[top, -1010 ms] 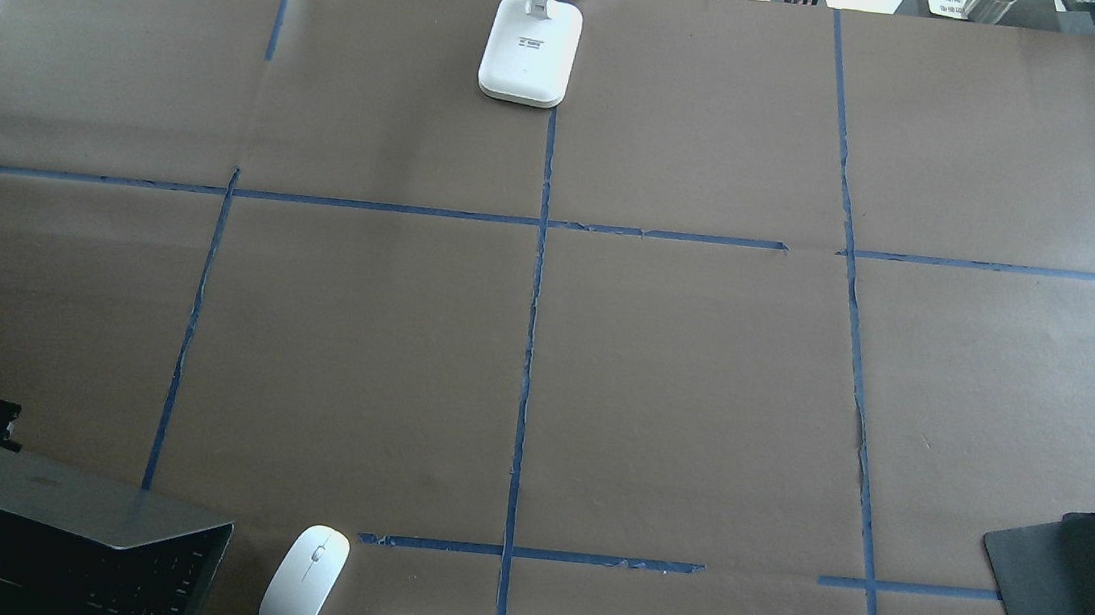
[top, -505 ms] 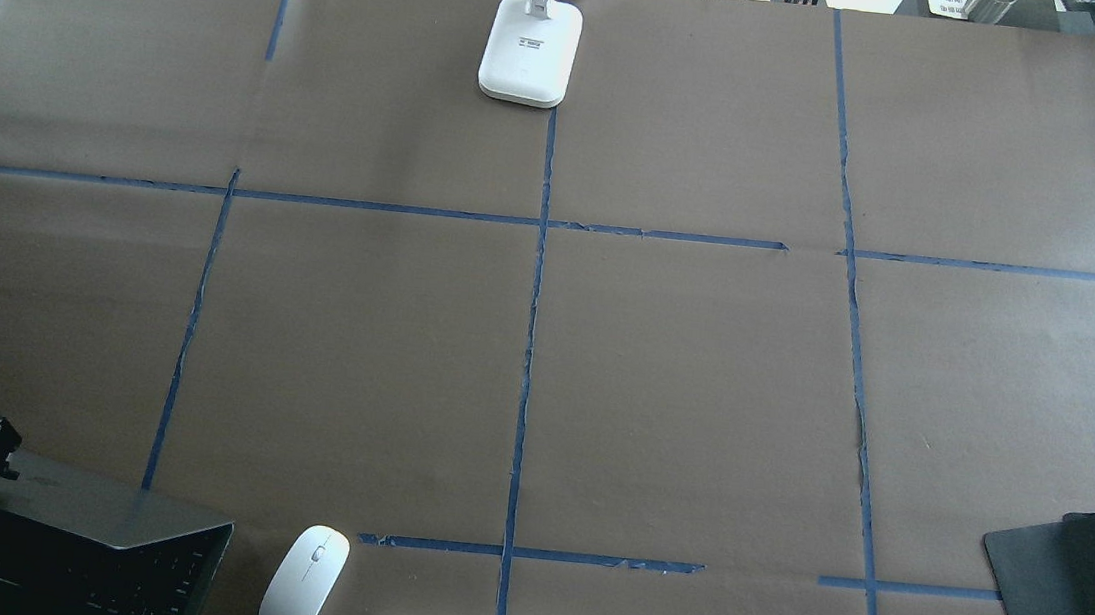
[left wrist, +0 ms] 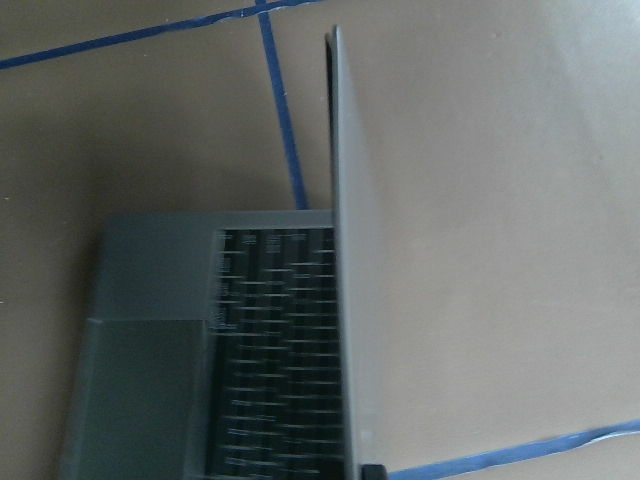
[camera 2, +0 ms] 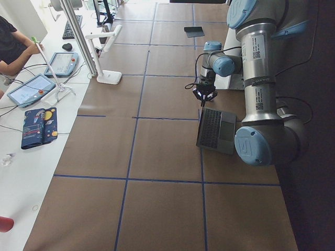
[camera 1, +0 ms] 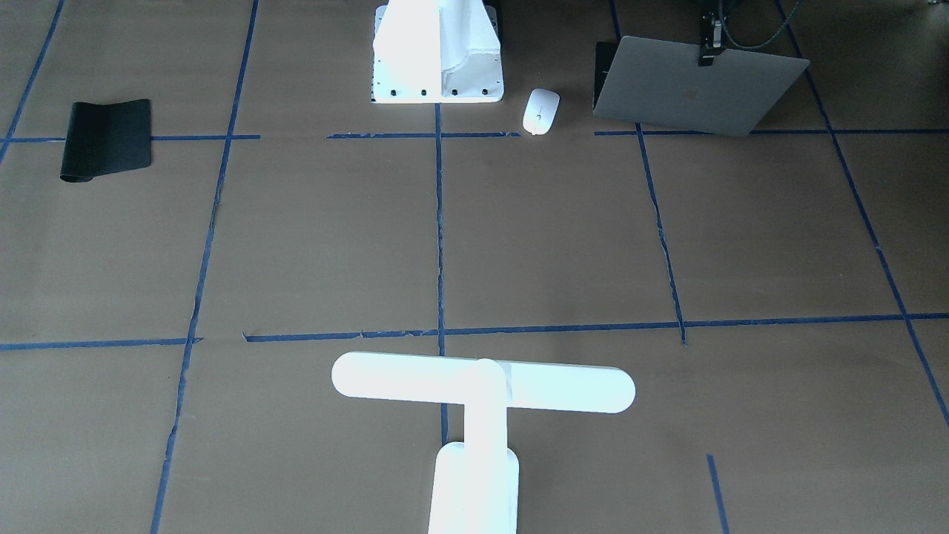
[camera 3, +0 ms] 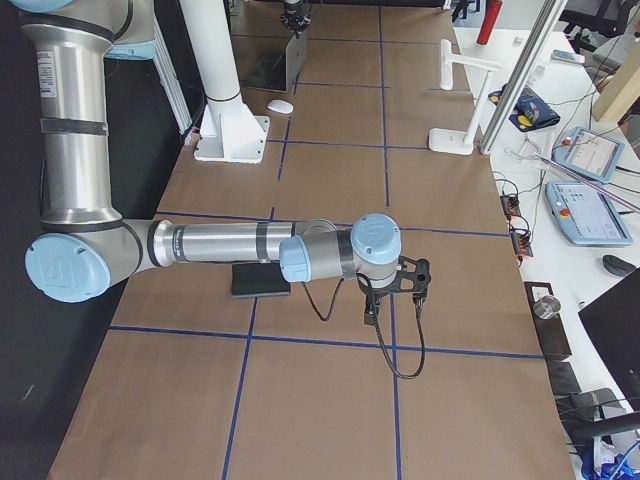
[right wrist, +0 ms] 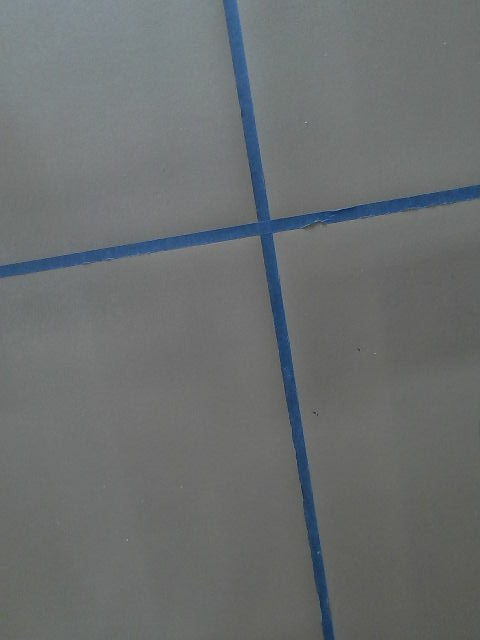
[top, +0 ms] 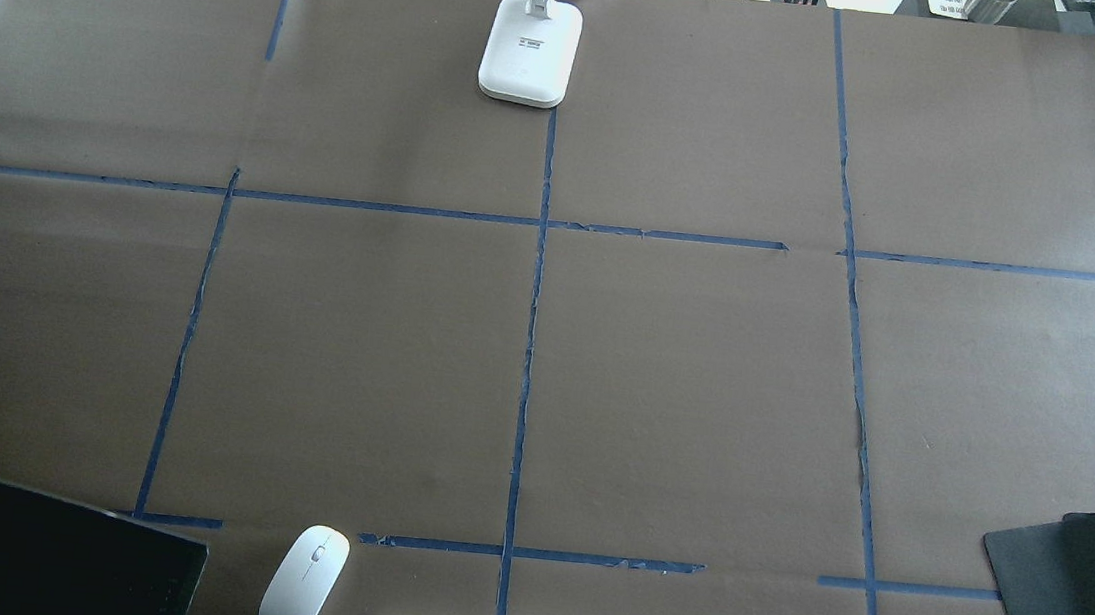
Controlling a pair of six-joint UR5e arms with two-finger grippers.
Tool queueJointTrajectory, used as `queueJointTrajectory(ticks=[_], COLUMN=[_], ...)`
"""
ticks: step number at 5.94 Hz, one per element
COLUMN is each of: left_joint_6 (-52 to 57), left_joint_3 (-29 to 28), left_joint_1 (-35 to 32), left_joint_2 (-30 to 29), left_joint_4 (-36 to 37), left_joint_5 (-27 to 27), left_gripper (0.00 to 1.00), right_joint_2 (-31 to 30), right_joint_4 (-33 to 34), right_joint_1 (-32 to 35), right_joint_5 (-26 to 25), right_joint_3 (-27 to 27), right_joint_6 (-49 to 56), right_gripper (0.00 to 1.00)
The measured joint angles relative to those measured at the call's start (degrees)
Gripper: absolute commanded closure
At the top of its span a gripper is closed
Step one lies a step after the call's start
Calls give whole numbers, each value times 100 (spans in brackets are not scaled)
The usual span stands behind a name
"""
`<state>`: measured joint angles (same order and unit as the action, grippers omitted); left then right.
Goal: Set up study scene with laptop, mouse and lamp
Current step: 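Grasp the grey laptop lid edge with the left gripper and lift it open, then carry the open laptop with the left gripper to the table center near the lamp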
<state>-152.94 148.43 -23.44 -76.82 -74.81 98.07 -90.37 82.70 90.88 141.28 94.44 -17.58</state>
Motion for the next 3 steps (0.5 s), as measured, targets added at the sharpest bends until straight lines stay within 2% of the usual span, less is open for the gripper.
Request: queueJointTrajectory(ticks=[2, 3], left_joint_6=[177, 486], left_joint_3=[-3, -108], left_joint_1=[-997, -1347], left_joint_2=[-252, -567], left_joint_4=[169, 357], left_joint_5=[230, 269], left_gripper=[100, 100], right_joint_2=[2, 5], right_joint_4=[0, 1], right_joint_1=[-1, -1], right_joint_5=[8, 6], right_joint_3=[3, -1], right_joint_6=[-8, -9], right_gripper=[0, 0])
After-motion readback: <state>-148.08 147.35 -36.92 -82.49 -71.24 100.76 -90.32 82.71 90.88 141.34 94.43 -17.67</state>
